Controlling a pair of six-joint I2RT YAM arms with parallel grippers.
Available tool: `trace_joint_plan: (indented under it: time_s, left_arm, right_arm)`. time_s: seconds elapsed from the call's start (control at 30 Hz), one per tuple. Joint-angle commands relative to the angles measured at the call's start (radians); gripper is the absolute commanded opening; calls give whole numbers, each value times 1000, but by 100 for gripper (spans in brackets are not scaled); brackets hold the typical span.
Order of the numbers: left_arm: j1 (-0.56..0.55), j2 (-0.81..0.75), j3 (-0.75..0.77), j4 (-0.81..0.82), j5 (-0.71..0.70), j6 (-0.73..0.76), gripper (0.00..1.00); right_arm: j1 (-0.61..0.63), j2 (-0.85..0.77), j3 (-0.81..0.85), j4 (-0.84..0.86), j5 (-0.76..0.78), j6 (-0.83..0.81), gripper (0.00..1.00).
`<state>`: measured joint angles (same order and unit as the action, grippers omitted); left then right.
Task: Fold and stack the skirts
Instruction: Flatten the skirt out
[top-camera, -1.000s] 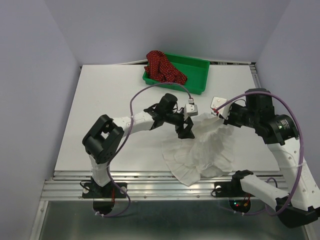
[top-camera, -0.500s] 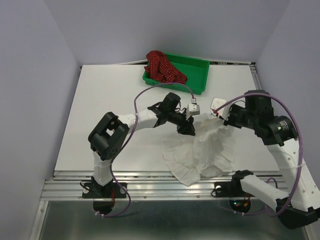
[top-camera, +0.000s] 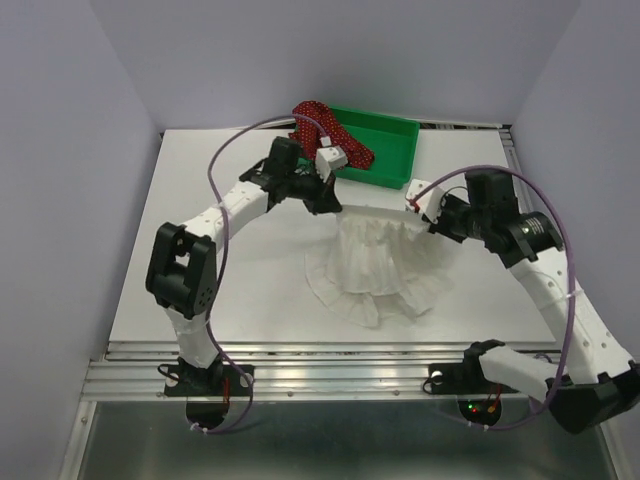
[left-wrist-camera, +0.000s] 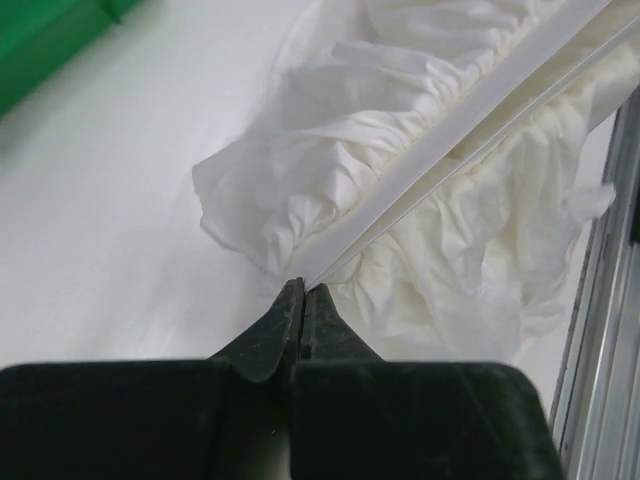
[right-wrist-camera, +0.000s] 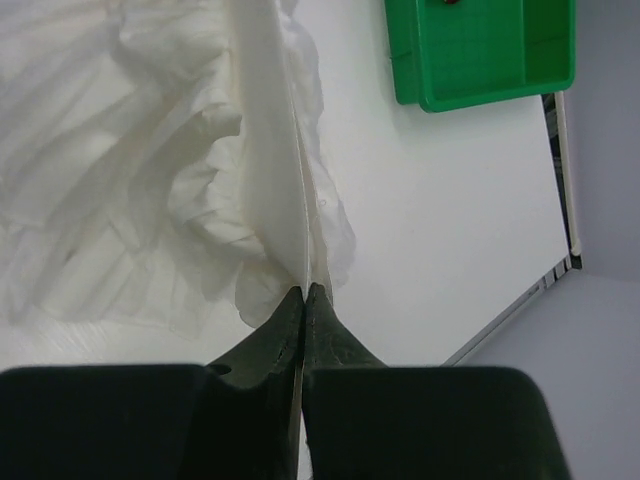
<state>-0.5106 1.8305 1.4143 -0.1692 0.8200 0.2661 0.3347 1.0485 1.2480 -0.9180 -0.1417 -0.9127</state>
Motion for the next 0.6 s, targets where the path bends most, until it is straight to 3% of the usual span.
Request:
trace_joint_plan:
  time_s: [0.0, 0.17, 0.27, 0.37, 0.47, 0.57]
  left_arm:
    - [61, -171, 100, -154, -149, 97, 0]
    - [112, -162, 196, -155, -376, 157, 0]
    - [158, -77, 357, -156, -468, 160, 0]
    - [190, 27, 607, -188, -542, 162, 0]
    - [211, 134, 954, -234, -599, 177, 0]
    - [221, 177, 1051, -215, -646, 197, 0]
  right_arm:
    - [0, 82, 63, 160, -1, 57, 1]
    - [-10, 339, 163, 324, 37, 29, 1]
    - [-33, 505, 301, 408, 51, 44, 1]
    - [-63, 681, 577, 409, 60, 67, 1]
    - [-63, 804, 821, 404, 54, 70, 1]
    - [-63, 855, 973, 393, 30, 69, 1]
